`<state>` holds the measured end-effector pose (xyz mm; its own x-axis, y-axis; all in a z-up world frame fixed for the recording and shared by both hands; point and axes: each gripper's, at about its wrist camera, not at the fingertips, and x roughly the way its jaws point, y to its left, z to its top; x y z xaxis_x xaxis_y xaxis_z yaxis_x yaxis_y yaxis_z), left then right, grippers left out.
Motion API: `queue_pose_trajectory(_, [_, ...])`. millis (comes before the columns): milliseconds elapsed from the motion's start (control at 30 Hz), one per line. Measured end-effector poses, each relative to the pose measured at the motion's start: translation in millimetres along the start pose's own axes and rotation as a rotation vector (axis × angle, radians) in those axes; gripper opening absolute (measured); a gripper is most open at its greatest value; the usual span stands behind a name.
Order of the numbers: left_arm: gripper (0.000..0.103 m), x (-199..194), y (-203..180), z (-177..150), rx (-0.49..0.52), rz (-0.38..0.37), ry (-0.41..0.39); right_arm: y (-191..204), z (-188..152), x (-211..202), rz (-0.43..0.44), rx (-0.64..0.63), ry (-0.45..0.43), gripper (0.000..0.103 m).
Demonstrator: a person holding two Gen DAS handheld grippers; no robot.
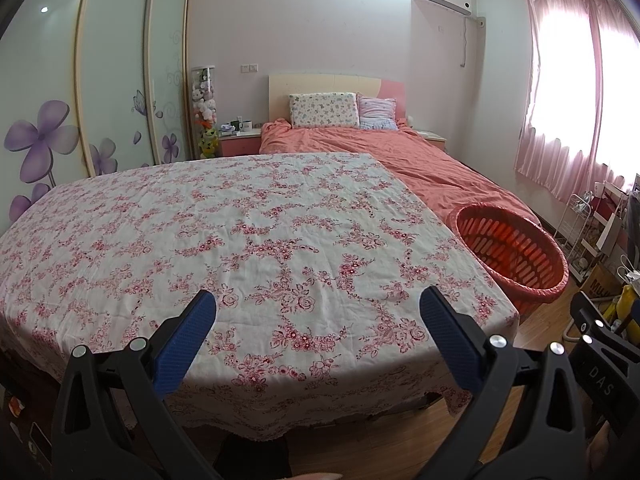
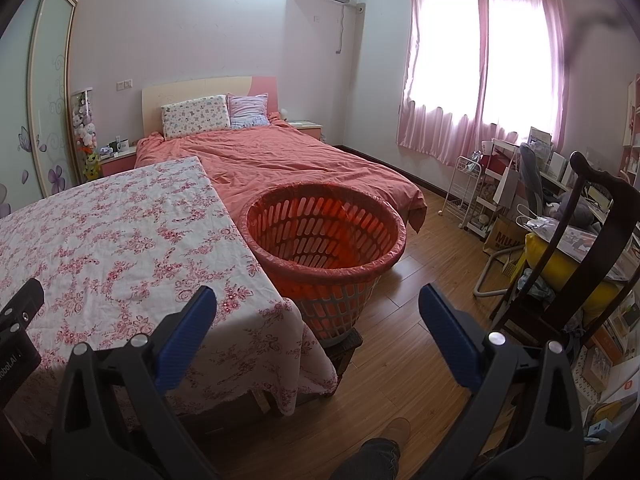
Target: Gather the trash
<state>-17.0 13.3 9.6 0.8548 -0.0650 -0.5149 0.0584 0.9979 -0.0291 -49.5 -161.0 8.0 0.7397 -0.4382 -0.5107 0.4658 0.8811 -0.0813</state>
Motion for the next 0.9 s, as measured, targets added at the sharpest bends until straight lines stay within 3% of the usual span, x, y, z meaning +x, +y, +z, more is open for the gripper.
queue_pose_trajectory(900, [0.1, -0.5, 0.6, -1.5, 0.005, 0.007, -0.002, 0.5, 0.4, 0.6, 0.002, 0.001, 0.002, 0.099])
